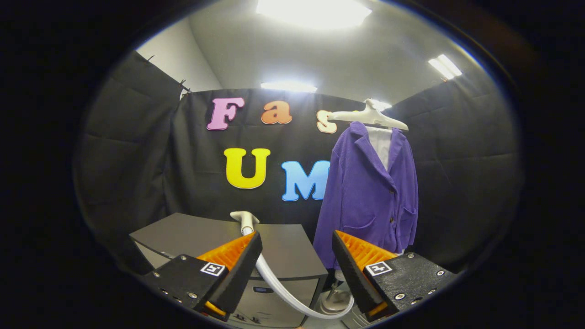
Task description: Iron the clothes twice with a garment steamer, once on the left side and once on the right side.
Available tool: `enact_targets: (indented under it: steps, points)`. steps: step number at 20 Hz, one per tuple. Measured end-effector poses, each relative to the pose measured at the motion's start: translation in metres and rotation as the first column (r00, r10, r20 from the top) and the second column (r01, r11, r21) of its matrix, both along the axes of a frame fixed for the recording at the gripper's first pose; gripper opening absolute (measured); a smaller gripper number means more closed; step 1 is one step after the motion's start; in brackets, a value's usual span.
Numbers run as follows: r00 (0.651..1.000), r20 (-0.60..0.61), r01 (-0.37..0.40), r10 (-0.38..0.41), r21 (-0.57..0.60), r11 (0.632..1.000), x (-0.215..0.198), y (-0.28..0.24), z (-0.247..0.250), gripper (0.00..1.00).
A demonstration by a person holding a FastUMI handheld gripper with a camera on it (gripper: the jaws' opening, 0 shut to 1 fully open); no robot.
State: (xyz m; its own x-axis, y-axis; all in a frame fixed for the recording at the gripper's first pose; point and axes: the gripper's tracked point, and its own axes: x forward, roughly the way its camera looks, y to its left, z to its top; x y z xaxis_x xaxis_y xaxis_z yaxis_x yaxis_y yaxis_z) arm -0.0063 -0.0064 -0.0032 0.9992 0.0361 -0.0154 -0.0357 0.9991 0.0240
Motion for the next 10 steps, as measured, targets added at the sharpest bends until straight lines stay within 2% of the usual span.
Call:
enact_targets:
  steps: [10]
  points:
    - [0.989, 0.017, -0.143, 0.144, -0.014, 0.990, -0.032, -0.037, 0.015, 0.95]
